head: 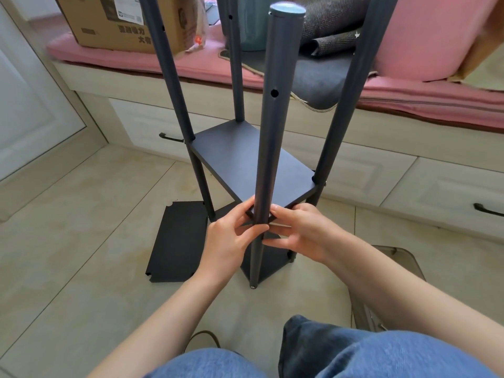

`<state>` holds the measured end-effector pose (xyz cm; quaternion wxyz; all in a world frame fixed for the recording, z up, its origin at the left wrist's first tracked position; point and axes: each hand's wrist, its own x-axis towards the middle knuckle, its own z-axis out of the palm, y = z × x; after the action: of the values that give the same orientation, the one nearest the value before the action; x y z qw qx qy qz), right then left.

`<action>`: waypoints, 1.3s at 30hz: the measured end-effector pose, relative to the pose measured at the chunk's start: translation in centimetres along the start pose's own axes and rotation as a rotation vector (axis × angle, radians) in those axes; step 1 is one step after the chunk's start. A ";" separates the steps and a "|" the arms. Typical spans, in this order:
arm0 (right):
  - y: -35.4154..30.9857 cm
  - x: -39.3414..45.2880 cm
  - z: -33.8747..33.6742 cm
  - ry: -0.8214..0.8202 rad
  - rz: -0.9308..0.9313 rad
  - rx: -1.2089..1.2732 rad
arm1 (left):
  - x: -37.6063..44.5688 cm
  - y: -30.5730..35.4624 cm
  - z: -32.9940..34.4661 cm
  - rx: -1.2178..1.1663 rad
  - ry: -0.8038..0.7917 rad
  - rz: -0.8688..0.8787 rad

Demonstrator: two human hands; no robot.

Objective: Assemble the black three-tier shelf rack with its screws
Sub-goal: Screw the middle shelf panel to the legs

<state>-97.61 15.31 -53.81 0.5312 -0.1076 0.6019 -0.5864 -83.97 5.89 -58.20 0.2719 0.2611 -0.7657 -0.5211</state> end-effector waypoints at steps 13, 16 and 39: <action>0.0 -0.2 -5.2 -0.205 0.025 -0.092 | -1.0 3.2 1.7 0.400 -0.058 0.057; -0.4 -0.4 -6.3 -0.209 0.041 -0.112 | -0.8 4.3 1.9 0.756 -0.026 0.207; -1.9 -2.8 -16.9 0.147 -0.149 -0.104 | 5.4 5.5 10.9 0.865 -0.179 0.389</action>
<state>-110.36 26.84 -55.10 0.4343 -0.1360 0.6594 -0.5984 -95.95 11.08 -55.61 0.1638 0.1561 -0.9673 -0.1148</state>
